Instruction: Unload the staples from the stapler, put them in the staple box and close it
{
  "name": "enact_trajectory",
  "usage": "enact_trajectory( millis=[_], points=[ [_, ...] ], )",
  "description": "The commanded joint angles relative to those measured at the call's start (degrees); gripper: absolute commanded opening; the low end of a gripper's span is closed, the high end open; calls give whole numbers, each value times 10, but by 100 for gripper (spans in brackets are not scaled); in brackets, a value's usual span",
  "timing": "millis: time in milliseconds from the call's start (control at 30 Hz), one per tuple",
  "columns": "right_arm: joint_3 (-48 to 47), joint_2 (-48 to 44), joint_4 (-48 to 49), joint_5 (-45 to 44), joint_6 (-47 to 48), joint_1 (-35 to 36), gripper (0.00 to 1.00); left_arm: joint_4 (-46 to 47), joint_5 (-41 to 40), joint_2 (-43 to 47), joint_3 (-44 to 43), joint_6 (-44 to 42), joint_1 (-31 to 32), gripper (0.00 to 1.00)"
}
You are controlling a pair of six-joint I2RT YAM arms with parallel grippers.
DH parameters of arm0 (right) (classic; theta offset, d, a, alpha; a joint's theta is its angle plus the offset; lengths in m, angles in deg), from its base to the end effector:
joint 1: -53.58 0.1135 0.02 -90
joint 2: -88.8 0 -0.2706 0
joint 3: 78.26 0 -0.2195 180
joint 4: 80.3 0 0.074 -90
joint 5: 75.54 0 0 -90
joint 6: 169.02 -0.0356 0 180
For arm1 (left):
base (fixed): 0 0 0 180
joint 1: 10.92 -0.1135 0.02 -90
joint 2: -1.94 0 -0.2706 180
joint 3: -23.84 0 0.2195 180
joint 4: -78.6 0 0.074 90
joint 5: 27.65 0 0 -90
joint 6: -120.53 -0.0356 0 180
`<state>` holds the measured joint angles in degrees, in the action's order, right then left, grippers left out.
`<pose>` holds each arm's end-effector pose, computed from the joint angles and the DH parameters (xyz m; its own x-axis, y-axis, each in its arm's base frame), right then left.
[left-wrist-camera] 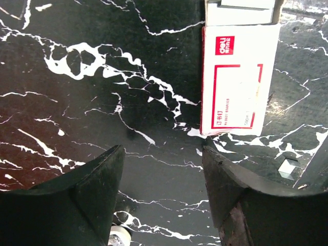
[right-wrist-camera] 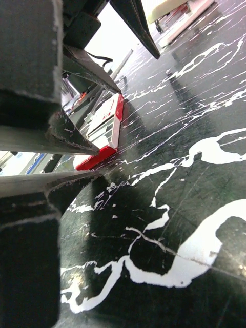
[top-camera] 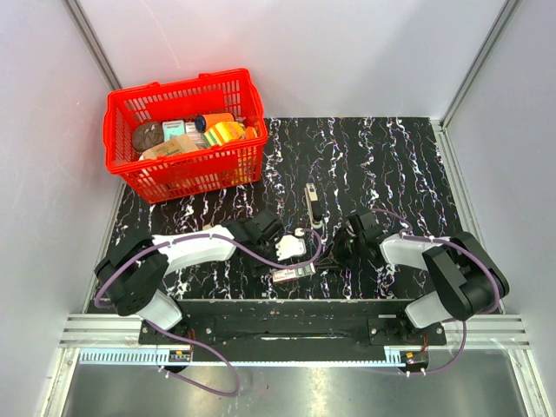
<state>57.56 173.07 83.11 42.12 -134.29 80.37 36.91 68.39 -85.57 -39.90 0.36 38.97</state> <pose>0.1879 0.1134 0.1532 -0.9401 0.3408 0.0059 0.2559 0.6945 0.6724 0.1611 -0.1971 0.1959 -0.1103 0.9067 -0.4072 0.9764 0.1753 0.1260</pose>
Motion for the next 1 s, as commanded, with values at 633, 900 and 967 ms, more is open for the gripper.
enact_trajectory(
  millis=[633, 900, 967],
  points=[
    [23, 45, 108, 61, -37, -9, 17, 37, -9, -30, -5, -2, 30, 67],
    [21, 44, 100, 62, -30, -9, 17, 39, -12, -46, -22, 6, 35, 66],
    [21, 43, 100, 61, -30, -9, 17, 39, -13, -49, -26, 6, 36, 67]
  ],
)
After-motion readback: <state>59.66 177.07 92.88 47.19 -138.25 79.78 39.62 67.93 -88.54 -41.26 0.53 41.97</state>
